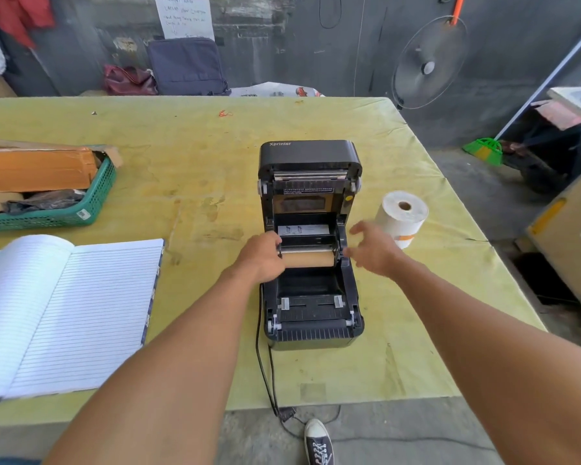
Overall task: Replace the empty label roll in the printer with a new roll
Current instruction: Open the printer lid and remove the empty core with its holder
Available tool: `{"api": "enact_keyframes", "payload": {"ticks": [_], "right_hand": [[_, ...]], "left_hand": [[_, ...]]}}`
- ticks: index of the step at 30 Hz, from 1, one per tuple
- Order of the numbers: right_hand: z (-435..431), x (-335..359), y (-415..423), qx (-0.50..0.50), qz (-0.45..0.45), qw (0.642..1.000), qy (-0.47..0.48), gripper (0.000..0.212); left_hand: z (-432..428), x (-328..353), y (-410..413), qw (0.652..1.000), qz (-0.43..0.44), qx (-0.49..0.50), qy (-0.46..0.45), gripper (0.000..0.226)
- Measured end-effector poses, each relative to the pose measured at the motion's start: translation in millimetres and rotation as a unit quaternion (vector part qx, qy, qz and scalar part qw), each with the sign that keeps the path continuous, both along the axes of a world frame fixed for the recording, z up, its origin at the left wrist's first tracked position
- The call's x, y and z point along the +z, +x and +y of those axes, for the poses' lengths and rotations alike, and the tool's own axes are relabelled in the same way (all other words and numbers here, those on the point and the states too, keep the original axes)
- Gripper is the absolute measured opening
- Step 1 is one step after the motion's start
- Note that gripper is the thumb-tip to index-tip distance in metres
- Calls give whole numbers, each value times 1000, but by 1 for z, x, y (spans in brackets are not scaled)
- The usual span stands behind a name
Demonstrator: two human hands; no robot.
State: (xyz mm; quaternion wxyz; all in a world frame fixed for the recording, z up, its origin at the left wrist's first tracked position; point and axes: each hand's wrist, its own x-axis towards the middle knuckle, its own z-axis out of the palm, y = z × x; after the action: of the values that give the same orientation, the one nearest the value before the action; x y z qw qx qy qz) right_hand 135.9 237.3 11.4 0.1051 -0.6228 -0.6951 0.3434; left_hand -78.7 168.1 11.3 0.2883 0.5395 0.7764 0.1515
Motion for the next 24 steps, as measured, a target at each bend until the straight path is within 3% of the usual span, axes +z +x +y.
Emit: {"api": "enact_keyframes", "payload": {"ticks": [2, 4, 8, 16, 22, 24], "right_hand": [[-6, -11, -1, 106, -75, 992, -3, 60], [-6, -17, -6, 139, -86, 987, 16, 68], [4, -26, -11, 162, -79, 983, 22, 52], [12, -23, -10, 161, -75, 984, 21, 39], [7, 19, -2, 87, 23, 996, -23, 36], [0, 38, 4, 49, 92, 992, -67, 28]], "left_hand": [[0, -6, 3, 999, 44, -17, -2, 62], [2, -11, 5, 997, 72, -26, 6, 64], [8, -15, 1, 996, 73, -44, 32, 43], [12, 1, -8, 986, 108, -119, 32, 37], [6, 33, -10, 992, -48, -61, 96, 20], [4, 46, -1, 988, -90, -16, 126, 31]]}}
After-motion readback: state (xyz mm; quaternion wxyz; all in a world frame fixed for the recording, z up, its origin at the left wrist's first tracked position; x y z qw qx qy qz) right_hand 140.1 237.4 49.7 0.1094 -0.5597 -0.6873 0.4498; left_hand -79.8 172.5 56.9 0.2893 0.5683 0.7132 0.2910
